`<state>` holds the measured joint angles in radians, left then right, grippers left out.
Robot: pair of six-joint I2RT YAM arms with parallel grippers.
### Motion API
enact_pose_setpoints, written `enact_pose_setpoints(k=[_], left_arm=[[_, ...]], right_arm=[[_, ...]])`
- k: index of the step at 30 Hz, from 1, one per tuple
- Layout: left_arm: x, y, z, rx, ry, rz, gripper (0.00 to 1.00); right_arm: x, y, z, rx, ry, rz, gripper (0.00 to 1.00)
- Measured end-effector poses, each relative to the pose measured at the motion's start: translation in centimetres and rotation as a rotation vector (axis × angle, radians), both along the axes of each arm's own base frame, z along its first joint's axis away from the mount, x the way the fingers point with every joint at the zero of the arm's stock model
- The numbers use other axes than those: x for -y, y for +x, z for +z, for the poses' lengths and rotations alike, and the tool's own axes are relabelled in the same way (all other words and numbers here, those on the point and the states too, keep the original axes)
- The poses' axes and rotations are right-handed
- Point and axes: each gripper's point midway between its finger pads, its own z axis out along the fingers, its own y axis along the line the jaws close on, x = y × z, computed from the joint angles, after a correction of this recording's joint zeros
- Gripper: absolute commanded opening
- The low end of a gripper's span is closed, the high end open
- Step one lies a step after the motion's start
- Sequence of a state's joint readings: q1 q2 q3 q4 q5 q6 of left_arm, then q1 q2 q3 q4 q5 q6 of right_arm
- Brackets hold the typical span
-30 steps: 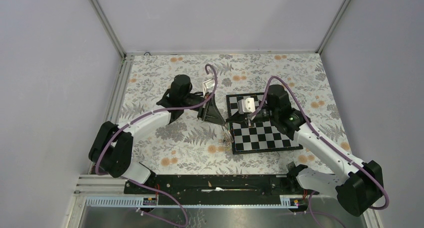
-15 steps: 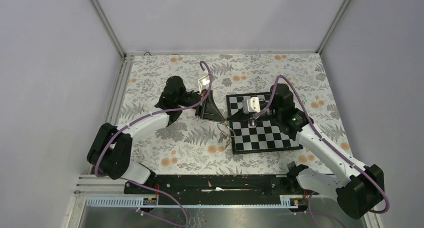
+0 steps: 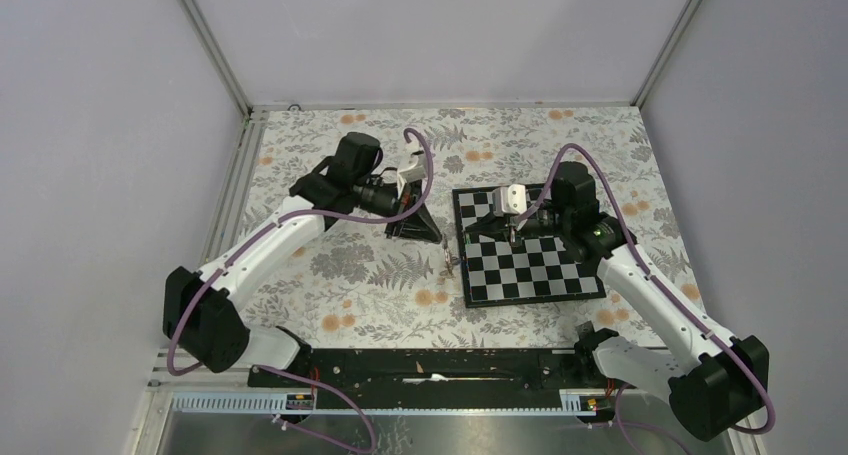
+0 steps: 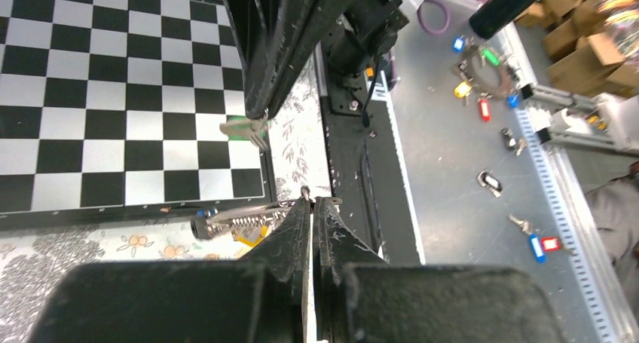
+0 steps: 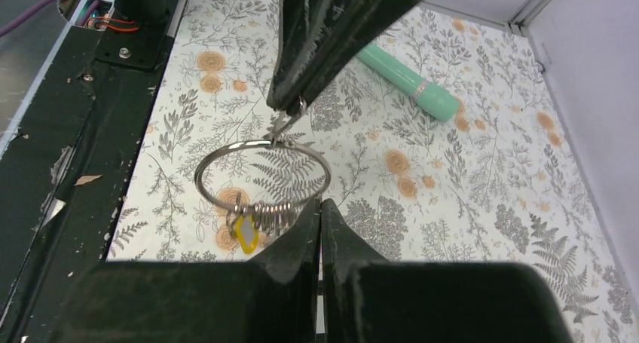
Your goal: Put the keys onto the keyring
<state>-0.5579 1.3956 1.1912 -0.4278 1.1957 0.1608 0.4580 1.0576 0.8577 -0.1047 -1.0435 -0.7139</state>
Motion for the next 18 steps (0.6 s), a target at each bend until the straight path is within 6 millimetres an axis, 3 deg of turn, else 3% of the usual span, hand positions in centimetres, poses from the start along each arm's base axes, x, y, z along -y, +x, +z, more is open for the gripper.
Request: enact_pose_setpoints(k=[4,14,18], left_arm=[[-0.85,-0.39,-0.50,0.079,0.031,0.002,0.00],[-0.82,-0.32,-1.07,0.203,0.065,-0.013,0.00],[-0.85,-0.55,-0.99,0.295,0.053,-0.043,0.00]], right_arm=[[0.29,0.07,-0.42,-0.021,-0.013,-0.013,0.00],[0.33,-0.12,-0.85,-0.057,-0.022,-0.012,0.00],[-0.09,0.36,-0.90,-0.151,-0.006,-0.042,0.00]])
